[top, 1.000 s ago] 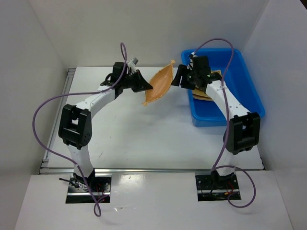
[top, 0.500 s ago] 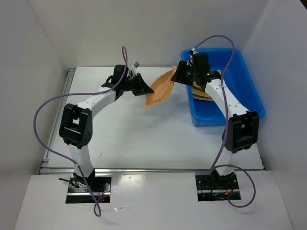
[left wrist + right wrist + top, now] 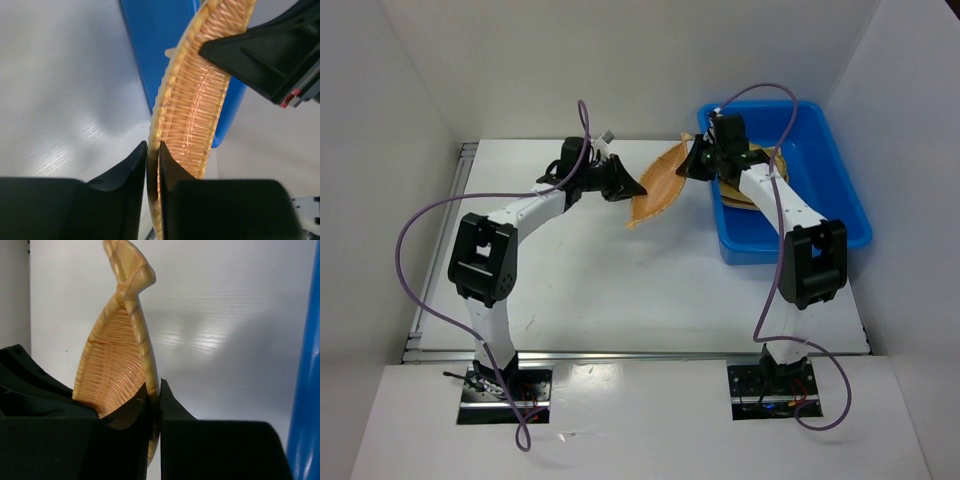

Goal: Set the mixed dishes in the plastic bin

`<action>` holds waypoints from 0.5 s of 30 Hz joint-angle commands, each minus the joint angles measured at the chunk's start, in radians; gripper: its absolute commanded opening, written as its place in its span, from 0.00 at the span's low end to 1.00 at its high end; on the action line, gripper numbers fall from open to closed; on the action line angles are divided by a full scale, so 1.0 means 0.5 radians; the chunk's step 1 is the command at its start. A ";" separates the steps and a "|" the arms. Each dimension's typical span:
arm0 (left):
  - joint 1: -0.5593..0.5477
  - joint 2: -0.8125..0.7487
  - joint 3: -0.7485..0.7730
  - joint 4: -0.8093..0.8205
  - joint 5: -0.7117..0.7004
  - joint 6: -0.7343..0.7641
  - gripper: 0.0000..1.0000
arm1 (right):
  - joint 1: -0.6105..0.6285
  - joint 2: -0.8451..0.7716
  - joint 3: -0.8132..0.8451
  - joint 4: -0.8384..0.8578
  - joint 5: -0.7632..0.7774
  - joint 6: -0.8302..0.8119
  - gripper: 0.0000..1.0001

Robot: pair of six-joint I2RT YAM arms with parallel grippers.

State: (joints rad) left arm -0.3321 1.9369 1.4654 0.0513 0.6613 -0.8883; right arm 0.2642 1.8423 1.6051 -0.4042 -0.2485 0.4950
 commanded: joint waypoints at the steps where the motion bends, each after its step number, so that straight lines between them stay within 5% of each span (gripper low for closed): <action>1: 0.011 -0.005 -0.022 0.186 0.055 -0.064 0.23 | 0.009 -0.080 0.048 0.118 0.055 -0.048 0.02; 5: 0.011 0.016 -0.022 0.223 0.037 -0.089 0.74 | 0.009 -0.058 0.143 0.032 0.055 -0.066 0.02; 6: 0.011 0.016 -0.022 0.223 0.037 -0.089 1.00 | 0.009 -0.058 0.143 0.011 0.055 -0.066 0.02; 15: 0.210 -0.051 0.180 -0.056 -0.049 0.212 1.00 | -0.068 -0.199 0.394 -0.332 0.445 -0.226 0.02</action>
State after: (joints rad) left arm -0.2962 1.9408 1.5055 0.0460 0.6582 -0.8570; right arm 0.2565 1.8385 1.7069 -0.5053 -0.1234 0.4248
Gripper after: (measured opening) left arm 1.000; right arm 0.101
